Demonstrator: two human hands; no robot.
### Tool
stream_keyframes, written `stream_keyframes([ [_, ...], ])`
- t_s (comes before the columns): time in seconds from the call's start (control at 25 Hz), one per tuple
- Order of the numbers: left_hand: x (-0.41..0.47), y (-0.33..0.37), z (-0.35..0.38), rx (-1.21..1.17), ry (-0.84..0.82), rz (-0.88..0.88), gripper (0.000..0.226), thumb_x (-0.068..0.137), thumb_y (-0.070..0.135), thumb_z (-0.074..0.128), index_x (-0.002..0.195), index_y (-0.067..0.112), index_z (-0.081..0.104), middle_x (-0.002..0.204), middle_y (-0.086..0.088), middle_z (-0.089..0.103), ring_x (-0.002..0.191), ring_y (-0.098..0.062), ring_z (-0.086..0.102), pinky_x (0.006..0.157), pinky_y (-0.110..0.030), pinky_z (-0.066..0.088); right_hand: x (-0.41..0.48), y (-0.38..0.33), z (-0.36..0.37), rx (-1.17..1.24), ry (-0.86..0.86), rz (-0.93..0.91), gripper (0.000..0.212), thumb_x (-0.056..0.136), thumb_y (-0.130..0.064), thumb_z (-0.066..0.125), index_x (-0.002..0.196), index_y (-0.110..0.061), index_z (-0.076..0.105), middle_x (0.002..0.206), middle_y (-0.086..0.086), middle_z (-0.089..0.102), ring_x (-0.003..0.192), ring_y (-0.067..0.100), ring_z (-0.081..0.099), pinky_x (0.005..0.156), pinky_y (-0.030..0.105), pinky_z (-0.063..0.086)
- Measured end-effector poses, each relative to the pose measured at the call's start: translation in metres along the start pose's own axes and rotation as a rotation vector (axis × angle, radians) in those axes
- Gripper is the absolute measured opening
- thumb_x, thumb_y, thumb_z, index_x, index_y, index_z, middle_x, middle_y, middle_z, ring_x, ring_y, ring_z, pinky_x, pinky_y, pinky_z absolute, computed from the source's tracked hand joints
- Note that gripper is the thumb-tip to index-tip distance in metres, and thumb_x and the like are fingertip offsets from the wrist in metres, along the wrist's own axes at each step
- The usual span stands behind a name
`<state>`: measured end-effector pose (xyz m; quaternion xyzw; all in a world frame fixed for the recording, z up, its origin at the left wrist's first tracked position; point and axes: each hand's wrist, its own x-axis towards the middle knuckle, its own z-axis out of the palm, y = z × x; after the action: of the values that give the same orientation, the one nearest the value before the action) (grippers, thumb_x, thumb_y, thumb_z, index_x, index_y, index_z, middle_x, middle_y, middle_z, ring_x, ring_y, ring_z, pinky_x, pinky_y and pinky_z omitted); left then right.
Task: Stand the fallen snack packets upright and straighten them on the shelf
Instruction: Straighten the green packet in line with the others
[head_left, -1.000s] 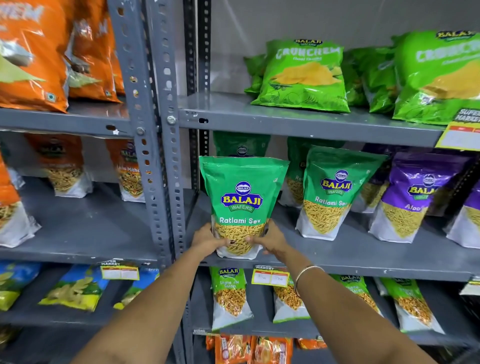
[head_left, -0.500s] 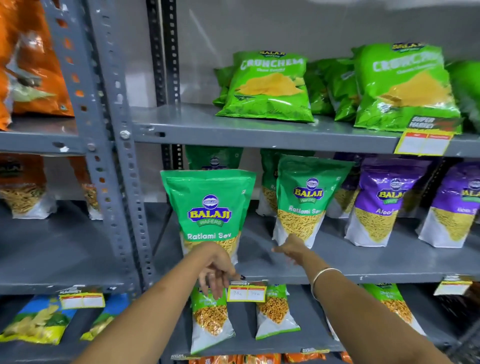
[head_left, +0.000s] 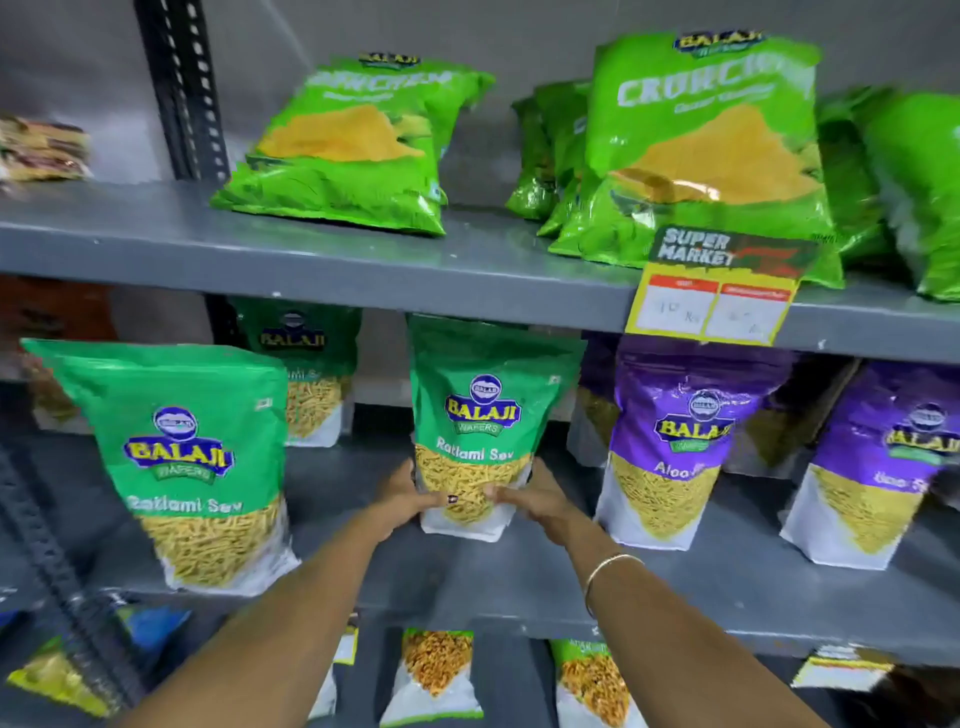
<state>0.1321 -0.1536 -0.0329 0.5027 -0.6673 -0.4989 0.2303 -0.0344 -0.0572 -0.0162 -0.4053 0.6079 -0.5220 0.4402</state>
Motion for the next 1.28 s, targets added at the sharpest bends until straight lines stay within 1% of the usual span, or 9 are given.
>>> stream_keyframes([
  [0.12,-0.018,0.004,0.003,0.079,0.074,-0.002,0.054,0.071,0.007,0.078,0.119,-0.003,0.054,0.126,-0.018,0.062,0.115,-0.029,0.059,0.093,-0.035,0.046,-0.005,0.008,-0.003,0.020,0.070,0.033,0.068,0.071,0.019,0.069,0.132,0.011,0.041,0.135,0.029,0.053,0.125,0.040,0.052,0.103,0.049,0.046],
  [0.28,-0.051,0.004,-0.004,0.251,0.022,0.023,0.051,0.073,0.018,0.078,0.118,0.003,0.060,0.128,-0.013,0.063,0.116,-0.027,0.058,0.081,-0.025,0.041,-0.035,0.008,-0.001,-0.050,0.035,0.072,0.069,0.071,0.013,0.072,0.133,0.007,0.043,0.135,0.025,0.054,0.125,0.036,0.053,0.106,0.049,0.043],
  [0.36,-0.067,0.002,-0.010,0.335,0.008,0.039,0.052,0.073,0.024,0.078,0.119,0.006,0.061,0.128,-0.010,0.063,0.116,-0.026,0.058,0.083,-0.026,0.042,-0.054,0.003,0.004,-0.075,-0.003,0.051,0.065,0.073,0.012,0.071,0.132,0.006,0.045,0.135,0.023,0.055,0.123,0.033,0.055,0.096,0.040,0.051],
  [0.48,-0.081,-0.002,-0.017,0.395,-0.029,0.056,0.053,0.074,0.027,0.077,0.121,0.008,0.062,0.129,-0.010,0.063,0.117,-0.026,0.058,0.089,-0.027,0.044,-0.079,-0.004,0.013,-0.117,0.001,0.046,0.063,0.075,0.009,0.071,0.131,0.002,0.045,0.135,0.018,0.057,0.111,0.023,0.056,0.059,0.015,0.049],
  [0.64,-0.092,-0.005,-0.019,0.368,-0.040,0.051,0.051,0.075,0.026,0.075,0.118,0.005,0.060,0.128,-0.012,0.063,0.116,-0.027,0.057,0.084,-0.026,0.042,-0.095,-0.006,0.022,-0.122,0.033,0.072,0.062,0.076,0.008,0.070,0.133,0.001,0.044,0.136,0.017,0.055,0.111,0.023,0.055,0.063,0.019,0.048],
  [0.76,-0.095,-0.007,-0.020,0.359,-0.051,0.056,0.050,0.077,0.027,0.073,0.119,0.006,0.059,0.129,-0.011,0.062,0.117,-0.028,0.056,0.080,-0.025,0.039,-0.099,-0.006,0.026,-0.098,0.039,0.058,0.059,0.077,0.011,0.067,0.132,0.004,0.045,0.136,0.021,0.055,0.118,0.031,0.056,0.051,0.011,0.048],
  [0.88,-0.093,-0.009,-0.020,0.346,-0.069,0.078,0.051,0.078,0.025,0.073,0.123,0.007,0.057,0.133,-0.010,0.060,0.121,-0.028,0.054,0.086,-0.025,0.040,-0.098,-0.004,0.028,-0.087,0.068,0.058,0.061,0.077,0.011,0.067,0.133,0.003,0.044,0.137,0.021,0.054,0.123,0.031,0.053,0.065,0.018,0.049],
  [1.04,-0.089,-0.011,-0.021,0.300,-0.083,0.093,0.053,0.077,0.020,0.074,0.125,0.006,0.056,0.134,-0.012,0.059,0.123,-0.028,0.053,0.095,-0.029,0.042,-0.093,0.003,0.028,-0.104,0.114,0.042,0.062,0.075,0.009,0.070,0.132,0.003,0.045,0.136,0.023,0.055,0.126,0.036,0.052,0.100,0.042,0.046],
  [1.28,-0.090,-0.010,-0.020,0.331,-0.148,-0.004,0.057,0.080,0.025,0.070,0.130,0.009,0.048,0.136,-0.011,0.055,0.123,-0.027,0.051,0.092,-0.029,0.042,-0.085,0.006,0.020,-0.116,0.044,0.053,0.074,0.074,0.004,0.074,0.138,0.001,0.038,0.141,0.020,0.050,0.130,0.033,0.048,0.111,0.047,0.038],
])
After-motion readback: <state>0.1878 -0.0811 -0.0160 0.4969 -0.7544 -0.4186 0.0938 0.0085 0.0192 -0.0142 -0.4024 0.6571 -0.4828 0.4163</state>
